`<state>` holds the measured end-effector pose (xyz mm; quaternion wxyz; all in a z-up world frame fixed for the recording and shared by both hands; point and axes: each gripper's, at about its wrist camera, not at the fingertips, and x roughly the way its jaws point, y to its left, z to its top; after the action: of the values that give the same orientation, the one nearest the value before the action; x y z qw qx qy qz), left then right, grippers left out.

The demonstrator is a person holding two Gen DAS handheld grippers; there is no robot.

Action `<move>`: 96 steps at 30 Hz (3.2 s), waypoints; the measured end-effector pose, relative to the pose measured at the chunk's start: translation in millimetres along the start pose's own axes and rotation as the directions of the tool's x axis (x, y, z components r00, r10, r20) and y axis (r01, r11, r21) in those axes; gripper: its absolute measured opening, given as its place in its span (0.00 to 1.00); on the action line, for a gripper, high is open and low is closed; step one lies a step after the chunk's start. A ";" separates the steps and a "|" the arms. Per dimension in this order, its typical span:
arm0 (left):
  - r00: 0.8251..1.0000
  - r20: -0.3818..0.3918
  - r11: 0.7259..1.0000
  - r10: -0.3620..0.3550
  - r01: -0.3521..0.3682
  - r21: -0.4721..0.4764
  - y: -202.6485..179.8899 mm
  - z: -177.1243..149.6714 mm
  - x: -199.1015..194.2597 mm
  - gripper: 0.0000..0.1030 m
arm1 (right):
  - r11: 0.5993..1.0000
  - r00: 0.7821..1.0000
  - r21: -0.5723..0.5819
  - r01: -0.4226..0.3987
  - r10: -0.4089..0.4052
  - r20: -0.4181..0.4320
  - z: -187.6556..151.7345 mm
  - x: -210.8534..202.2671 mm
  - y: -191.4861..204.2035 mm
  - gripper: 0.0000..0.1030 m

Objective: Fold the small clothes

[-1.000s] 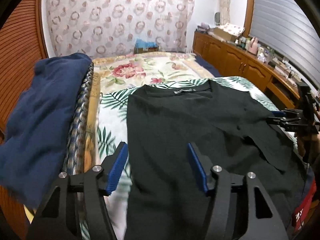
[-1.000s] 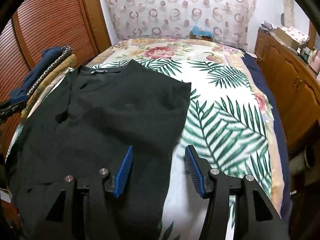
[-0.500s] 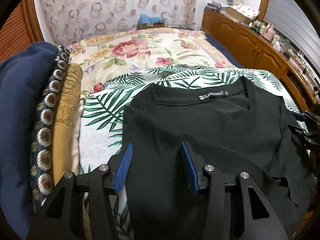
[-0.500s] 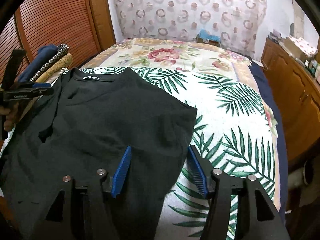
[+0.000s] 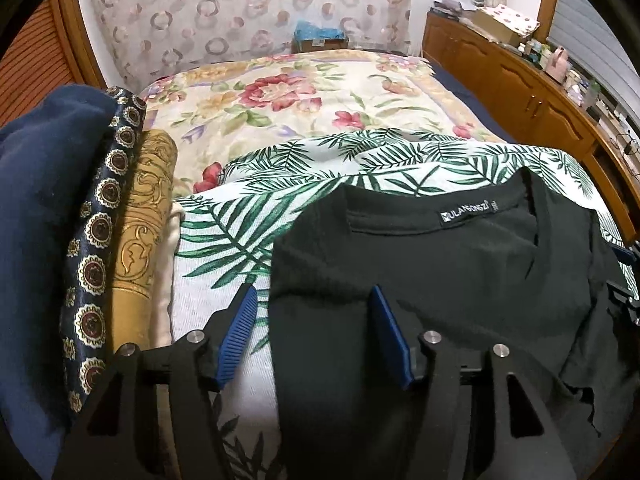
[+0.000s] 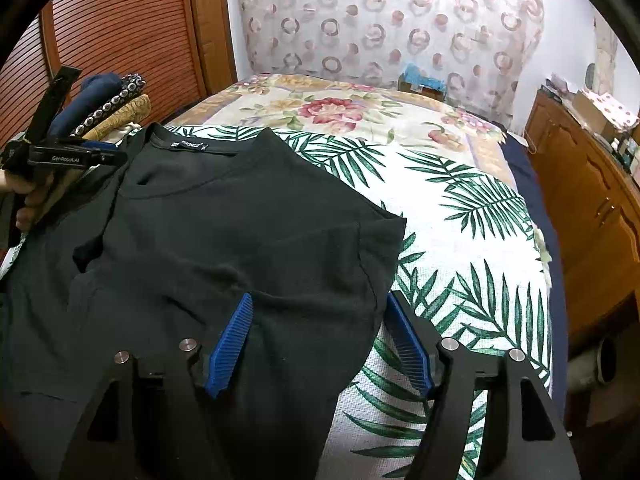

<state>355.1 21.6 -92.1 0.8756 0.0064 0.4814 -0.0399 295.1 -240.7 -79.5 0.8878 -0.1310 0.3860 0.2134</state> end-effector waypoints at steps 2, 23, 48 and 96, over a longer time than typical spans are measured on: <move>1.000 0.003 1.000 -0.012 0.012 -0.004 0.6 1.8 2.2 0.59 | 1.000 1.000 0.000 0.000 0.000 0.000 -0.4 -0.3 -0.5 0.69; 0.979 0.202 0.998 -0.007 -0.007 0.067 25.0 16.0 -93.3 0.05 | 0.998 0.999 0.064 0.010 -0.012 0.033 16.9 -8.3 -20.3 0.04; 0.873 0.487 0.995 -0.026 -0.024 0.095 24.9 -35.2 -267.0 0.04 | 0.996 0.960 0.089 -0.015 -0.010 0.280 1.3 -141.1 3.4 0.04; 0.929 0.343 0.990 -0.140 0.144 0.015 15.6 -292.0 -255.2 0.75 | 0.997 0.992 0.048 -0.053 0.048 0.114 -197.2 -220.1 63.9 0.44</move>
<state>-25.8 67.9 -33.8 0.9409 -0.0399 0.3207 -0.1010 5.8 -324.4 -52.3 0.9056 -0.0862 0.3439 0.2329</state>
